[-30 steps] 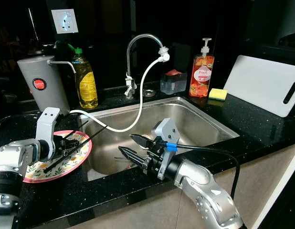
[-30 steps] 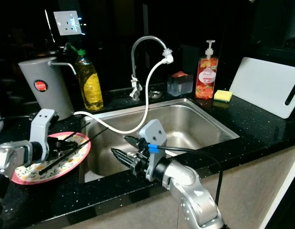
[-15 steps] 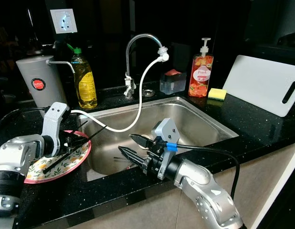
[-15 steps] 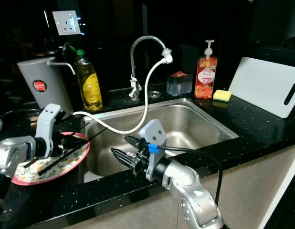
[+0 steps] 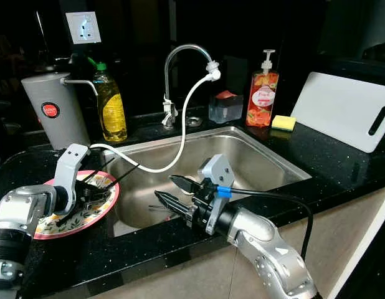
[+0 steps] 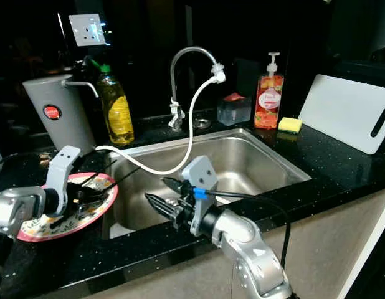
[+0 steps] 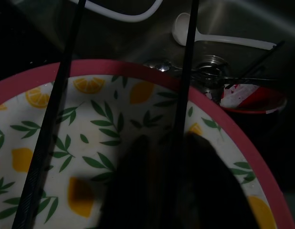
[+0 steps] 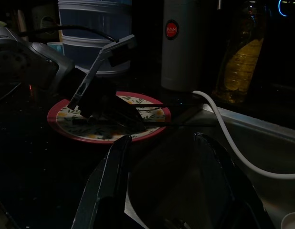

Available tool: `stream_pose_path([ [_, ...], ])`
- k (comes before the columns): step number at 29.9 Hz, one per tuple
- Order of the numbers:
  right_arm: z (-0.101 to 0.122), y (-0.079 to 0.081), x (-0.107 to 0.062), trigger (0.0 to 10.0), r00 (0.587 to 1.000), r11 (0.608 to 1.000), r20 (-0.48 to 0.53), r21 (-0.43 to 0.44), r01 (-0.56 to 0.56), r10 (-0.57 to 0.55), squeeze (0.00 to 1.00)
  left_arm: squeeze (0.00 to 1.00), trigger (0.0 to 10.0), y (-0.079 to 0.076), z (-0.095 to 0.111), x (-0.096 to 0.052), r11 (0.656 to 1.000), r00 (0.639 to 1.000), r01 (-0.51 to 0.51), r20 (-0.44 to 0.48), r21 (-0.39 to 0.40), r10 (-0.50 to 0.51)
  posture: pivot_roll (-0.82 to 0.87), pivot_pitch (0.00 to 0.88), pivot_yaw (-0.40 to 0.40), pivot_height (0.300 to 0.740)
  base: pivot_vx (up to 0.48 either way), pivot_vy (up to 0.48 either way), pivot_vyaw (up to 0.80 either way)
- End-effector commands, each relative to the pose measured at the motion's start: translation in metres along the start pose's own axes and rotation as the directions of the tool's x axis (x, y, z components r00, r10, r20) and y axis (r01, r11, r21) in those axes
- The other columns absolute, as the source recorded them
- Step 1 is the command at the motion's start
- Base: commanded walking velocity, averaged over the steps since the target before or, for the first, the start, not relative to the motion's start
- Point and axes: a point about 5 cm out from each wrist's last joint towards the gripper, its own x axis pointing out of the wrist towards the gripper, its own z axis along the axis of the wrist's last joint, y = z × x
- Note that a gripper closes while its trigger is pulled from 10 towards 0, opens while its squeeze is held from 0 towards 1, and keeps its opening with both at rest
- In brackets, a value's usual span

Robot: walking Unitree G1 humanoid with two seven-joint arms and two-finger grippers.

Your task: Kitchen organization

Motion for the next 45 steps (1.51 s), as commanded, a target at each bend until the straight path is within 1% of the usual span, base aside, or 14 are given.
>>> stream_pose_path([
  [1,0.003,0.003,0.000,10.0,1.000,1.000,0.011,0.002,-0.014,0.014,0.00,0.00,0.0,0.011,-0.007,-0.008,0.999,0.998,-0.050,-0.029,-0.001,0.050,-0.02,0.000,0.054,0.740,0.000,0.000,0.00],
  [8,0.003,0.003,0.000,10.0,1.000,1.000,0.011,0.001,-0.014,0.014,0.00,0.00,0.0,0.010,0.002,-0.010,0.999,0.999,-0.048,0.015,0.012,0.047,-0.02,0.000,0.054,0.740,0.000,0.000,0.00],
  [10,0.003,0.003,0.000,10.0,1.000,1.000,0.011,0.001,-0.013,0.013,0.00,0.00,0.0,0.008,0.008,-0.011,0.999,0.997,-0.041,0.061,0.019,0.040,-0.02,0.000,0.054,0.740,0.000,0.000,0.00],
  [11,0.003,0.003,0.000,10.0,1.000,1.000,0.011,0.001,-0.012,0.012,0.00,0.00,0.0,0.000,0.028,-0.015,1.000,0.984,-0.006,0.177,0.013,0.004,-0.02,0.000,0.054,0.740,0.000,0.000,0.00],
  [14,0.004,0.002,0.000,10.0,1.000,1.000,0.011,0.000,-0.011,0.011,0.00,0.00,0.0,-0.007,0.042,-0.017,1.000,0.967,0.021,0.255,0.017,-0.025,-0.02,0.000,0.054,0.740,0.000,0.000,0.00],
  [15,0.004,0.002,0.000,10.0,1.000,1.000,0.011,0.000,-0.010,0.010,0.00,0.00,2.6,-0.012,0.049,-0.018,0.999,0.956,0.042,0.290,0.031,-0.049,-0.03,0.000,0.056,0.740,0.000,0.000,0.00],
  [17,0.004,0.002,0.000,10.0,1.000,1.000,0.012,0.000,-0.009,0.009,0.00,0.00,2.6,-0.018,0.057,-0.020,0.997,0.944,0.054,0.322,0.048,-0.067,-0.03,0.000,0.056,0.740,0.000,0.000,0.00],
  [18,0.004,0.002,0.000,10.0,1.000,1.000,0.012,0.000,-0.006,0.006,0.00,0.00,10.0,-0.026,0.067,-0.021,0.995,0.924,0.076,0.370,0.069,-0.097,-0.03,0.000,0.058,0.740,0.000,0.000,0.00],
  [21,0.004,0.001,0.000,10.0,1.000,1.000,0.015,-0.002,0.006,-0.006,0.00,0.00,10.0,-0.041,0.079,-0.016,0.990,0.912,0.101,0.388,0.098,-0.131,-0.03,0.000,0.058,0.740,0.000,0.000,0.00],
  [24,0.008,-0.002,0.000,10.0,0.999,1.000,0.031,0.005,0.024,-0.024,0.00,0.00,10.0,-0.071,0.083,-0.005,0.966,0.892,0.205,0.376,0.157,-0.250,-0.04,0.000,0.058,0.740,0.000,0.000,0.00],
  [33,0.017,-0.004,-0.003,10.0,0.995,0.997,0.096,0.076,0.023,-0.030,0.00,0.00,10.0,-0.102,0.076,0.001,0.904,0.824,0.366,0.376,0.221,-0.425,-0.06,0.000,0.061,0.740,0.000,0.000,0.00],
  [39,0.021,-0.010,-0.003,10.0,0.990,0.991,0.125,0.123,0.056,-0.071,0.00,0.00,10.0,-0.108,0.068,0.012,0.913,0.847,0.360,0.343,0.190,-0.406,-0.05,0.000,0.060,0.740,0.000,0.000,0.00],
  [42,0.017,-0.019,-0.001,10.0,0.985,0.984,0.092,0.120,0.132,-0.144,0.00,0.00,10.0,-0.102,0.062,0.034,0.962,0.928,0.249,0.258,0.115,-0.271,-0.05,0.000,0.052,0.740,0.000,0.000,0.00],
  [45,0.014,-0.024,0.000,10.0,0.981,0.978,0.069,0.120,0.170,-0.179,0.00,0.00,10.0,-0.099,0.062,0.044,0.975,0.950,0.204,0.223,0.092,-0.220,-0.05,0.000,0.050,0.740,0.000,0.000,0.00],
])
